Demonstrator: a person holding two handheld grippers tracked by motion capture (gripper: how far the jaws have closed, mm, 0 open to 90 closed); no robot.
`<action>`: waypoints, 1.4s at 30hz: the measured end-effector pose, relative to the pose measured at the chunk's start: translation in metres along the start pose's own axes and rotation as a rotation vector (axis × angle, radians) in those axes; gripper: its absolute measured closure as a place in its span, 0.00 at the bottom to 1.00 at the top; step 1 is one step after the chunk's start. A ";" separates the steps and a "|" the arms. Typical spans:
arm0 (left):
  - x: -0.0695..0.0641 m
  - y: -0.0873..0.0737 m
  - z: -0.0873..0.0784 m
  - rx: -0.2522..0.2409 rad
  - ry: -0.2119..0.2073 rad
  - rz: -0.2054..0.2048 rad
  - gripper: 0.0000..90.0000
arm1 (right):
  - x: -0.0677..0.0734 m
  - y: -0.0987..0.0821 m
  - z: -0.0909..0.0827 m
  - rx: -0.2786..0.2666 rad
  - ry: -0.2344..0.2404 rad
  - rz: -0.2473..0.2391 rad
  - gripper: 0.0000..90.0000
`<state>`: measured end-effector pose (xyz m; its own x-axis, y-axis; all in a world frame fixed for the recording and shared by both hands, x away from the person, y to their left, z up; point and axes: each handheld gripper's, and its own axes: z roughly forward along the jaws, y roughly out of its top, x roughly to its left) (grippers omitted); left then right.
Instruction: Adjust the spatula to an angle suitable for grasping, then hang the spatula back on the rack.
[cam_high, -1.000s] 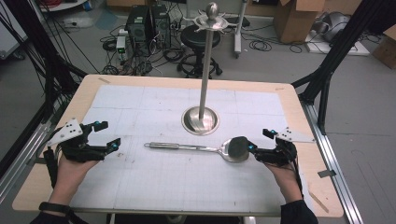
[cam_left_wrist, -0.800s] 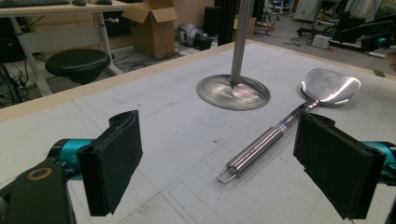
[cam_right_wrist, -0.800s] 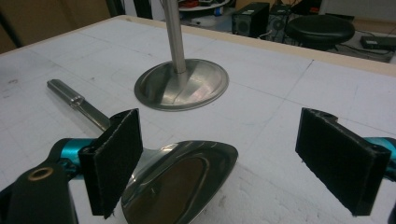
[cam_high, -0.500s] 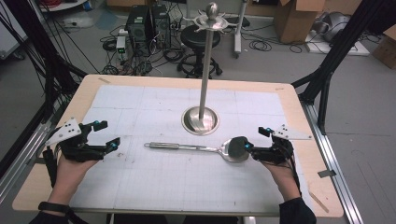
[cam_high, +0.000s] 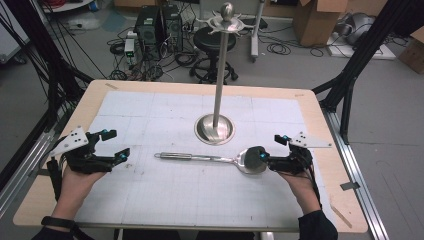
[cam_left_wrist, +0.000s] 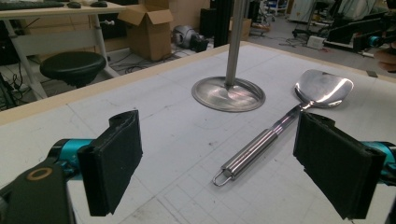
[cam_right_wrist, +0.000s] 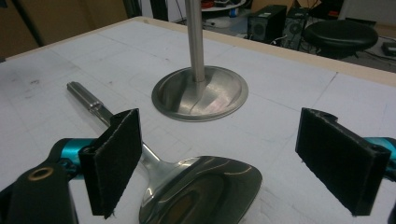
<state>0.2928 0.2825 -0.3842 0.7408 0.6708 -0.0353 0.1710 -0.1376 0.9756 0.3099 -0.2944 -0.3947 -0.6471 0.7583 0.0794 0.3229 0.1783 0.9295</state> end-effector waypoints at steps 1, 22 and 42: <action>0.000 0.000 0.000 0.000 0.000 0.003 0.18 | 0.000 0.000 0.000 0.000 0.000 0.000 0.16; -0.002 0.001 0.000 0.001 -0.009 -0.001 0.18 | 0.001 0.004 0.009 0.008 0.033 -0.007 0.16; -0.004 0.000 -0.005 0.007 0.002 -0.001 0.18 | 0.024 0.021 0.061 0.155 0.212 -0.104 0.16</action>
<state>0.2869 0.2832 -0.3834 0.7391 0.6726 -0.0361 0.1766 -0.1418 0.9740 0.3437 -0.2343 -0.3956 -0.8071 0.5855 0.0754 0.3387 0.3546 0.8715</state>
